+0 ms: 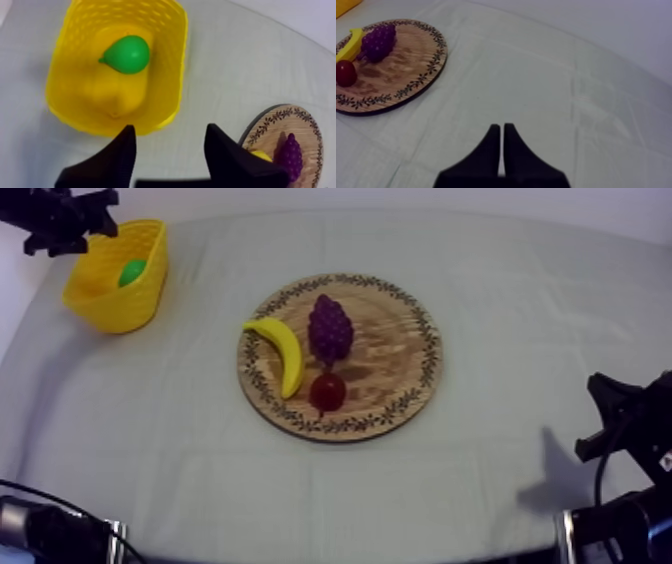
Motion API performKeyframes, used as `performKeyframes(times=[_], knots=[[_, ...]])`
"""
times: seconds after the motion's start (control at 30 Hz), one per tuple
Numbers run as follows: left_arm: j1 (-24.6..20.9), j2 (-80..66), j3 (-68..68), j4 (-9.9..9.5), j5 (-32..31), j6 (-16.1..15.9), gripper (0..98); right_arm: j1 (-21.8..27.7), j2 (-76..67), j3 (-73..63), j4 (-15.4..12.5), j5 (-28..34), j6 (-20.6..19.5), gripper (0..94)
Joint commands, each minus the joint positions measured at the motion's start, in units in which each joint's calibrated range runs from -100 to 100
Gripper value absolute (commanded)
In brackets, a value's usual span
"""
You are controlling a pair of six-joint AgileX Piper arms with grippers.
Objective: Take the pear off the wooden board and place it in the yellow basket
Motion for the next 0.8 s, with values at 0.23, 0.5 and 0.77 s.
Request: performKeyframes(times=[0.23,0.5,0.77], knots=[[0.4,-18.8,15.5,0.31,-5.1,-3.0,39.9,0.0,0.0,0.0,0.0,0.0,0.0,0.4],[1.3,-30.0,25.5,0.40,-10.1,-5.2,18.4,0.0,0.0,0.0,0.0,0.0,0.0,0.4],[3.4,-43.6,41.3,0.31,-18.8,-10.4,1.3,0.0,0.0,0.0,0.0,0.0,0.0,0.4]])
